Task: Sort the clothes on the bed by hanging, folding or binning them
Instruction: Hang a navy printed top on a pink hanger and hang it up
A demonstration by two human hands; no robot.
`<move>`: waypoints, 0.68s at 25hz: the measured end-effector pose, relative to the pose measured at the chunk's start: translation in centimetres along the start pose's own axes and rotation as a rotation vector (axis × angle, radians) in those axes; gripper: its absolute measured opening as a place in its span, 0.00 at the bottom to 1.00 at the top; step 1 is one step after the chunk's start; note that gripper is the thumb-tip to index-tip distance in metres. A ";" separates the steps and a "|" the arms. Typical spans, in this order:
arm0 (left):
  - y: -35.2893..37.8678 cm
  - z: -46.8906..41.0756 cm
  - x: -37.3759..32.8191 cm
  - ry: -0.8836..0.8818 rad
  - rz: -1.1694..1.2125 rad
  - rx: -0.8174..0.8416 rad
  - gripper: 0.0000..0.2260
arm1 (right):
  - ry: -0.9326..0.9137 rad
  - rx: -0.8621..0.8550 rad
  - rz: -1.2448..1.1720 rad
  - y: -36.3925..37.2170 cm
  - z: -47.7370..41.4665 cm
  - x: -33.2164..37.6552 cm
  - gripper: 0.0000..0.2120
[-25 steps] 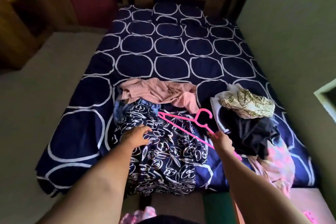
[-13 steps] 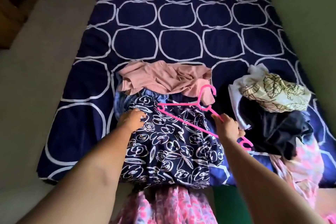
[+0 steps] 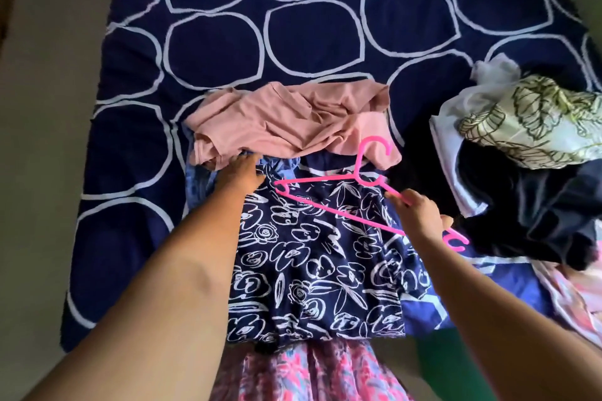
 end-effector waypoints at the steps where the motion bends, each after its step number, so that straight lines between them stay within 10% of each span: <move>1: 0.1 -0.5 -0.2 0.007 -0.048 0.031 0.24 | 0.019 0.026 -0.002 0.4 0.0 -0.1 0.21; 17: -6.8 4.7 -1.3 0.170 0.665 0.081 0.15 | 0.038 0.151 -0.119 -2.5 -0.1 -0.6 0.23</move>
Point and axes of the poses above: each hand's wrist, its own z-axis away from the middle knuckle, its own y-axis out of the palm, x = y × z, the point moved 5 cm from there along -z, towards the middle knuckle, and after that the axes turned 2 degrees about z, right-handed, at the moved point
